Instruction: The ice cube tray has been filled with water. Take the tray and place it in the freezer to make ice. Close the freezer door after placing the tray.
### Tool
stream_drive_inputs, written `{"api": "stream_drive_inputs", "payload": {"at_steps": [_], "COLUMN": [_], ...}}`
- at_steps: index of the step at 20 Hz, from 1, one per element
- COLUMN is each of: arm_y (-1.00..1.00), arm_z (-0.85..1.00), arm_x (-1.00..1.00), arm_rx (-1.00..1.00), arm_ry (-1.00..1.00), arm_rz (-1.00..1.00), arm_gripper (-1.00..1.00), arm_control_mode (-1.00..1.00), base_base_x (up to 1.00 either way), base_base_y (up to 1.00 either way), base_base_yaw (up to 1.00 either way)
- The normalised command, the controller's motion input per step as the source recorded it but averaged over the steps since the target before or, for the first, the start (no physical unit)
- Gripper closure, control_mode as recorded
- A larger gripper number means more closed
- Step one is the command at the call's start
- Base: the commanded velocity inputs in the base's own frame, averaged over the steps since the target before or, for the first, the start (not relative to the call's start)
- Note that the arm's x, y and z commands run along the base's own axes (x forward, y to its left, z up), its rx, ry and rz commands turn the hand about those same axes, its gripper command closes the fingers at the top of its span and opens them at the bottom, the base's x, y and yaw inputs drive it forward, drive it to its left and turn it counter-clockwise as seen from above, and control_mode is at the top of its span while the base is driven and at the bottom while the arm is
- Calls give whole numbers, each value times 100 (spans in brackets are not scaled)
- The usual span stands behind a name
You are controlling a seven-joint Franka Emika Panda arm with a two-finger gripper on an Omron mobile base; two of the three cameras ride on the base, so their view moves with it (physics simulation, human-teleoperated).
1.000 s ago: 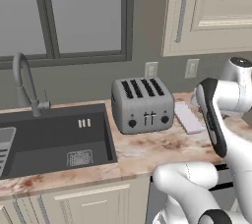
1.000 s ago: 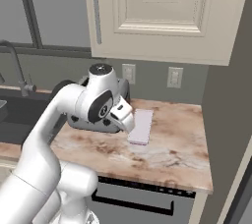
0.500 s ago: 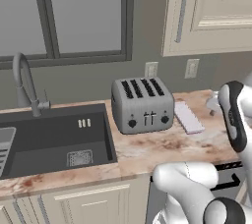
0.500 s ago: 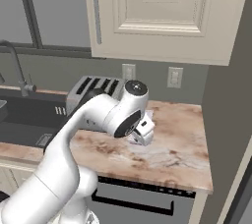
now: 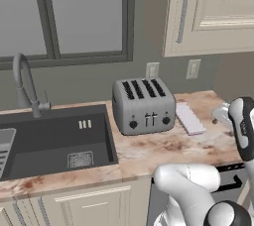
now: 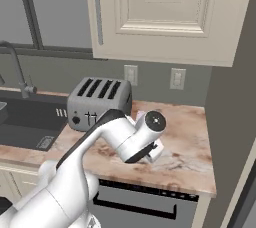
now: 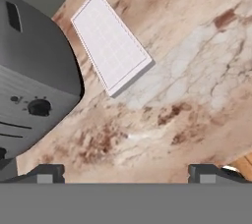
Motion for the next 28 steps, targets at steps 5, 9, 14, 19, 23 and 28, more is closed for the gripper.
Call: {"api": "stream_drive_inputs", "payload": {"at_steps": [5, 9, 14, 19, 23, 28], "arm_y": [-4, -7, -29, -26, -7, 0], "arm_z": [-4, -2, -19, -25, -19, -19], "arm_x": [32, 43, 27, 20, 22, 30], "arm_rx": [5, 3, 10, 8, 2, 0], "arm_ry": [5, 12, -1, 0, 0, 1], "arm_rz": [0, 0, 0, 0, 0, 0], "arm_gripper": [-100, -100, -100, -100, -100, -100], "arm_control_mode": [-100, -100, -100, -100, -100, -100], "base_base_x": [0, 0, 0, 0, 0, 0], "base_base_y": [0, 0, 0, 0, 0, 0], "base_base_yaw": [0, 0, 0, 0, 0, 0]}}
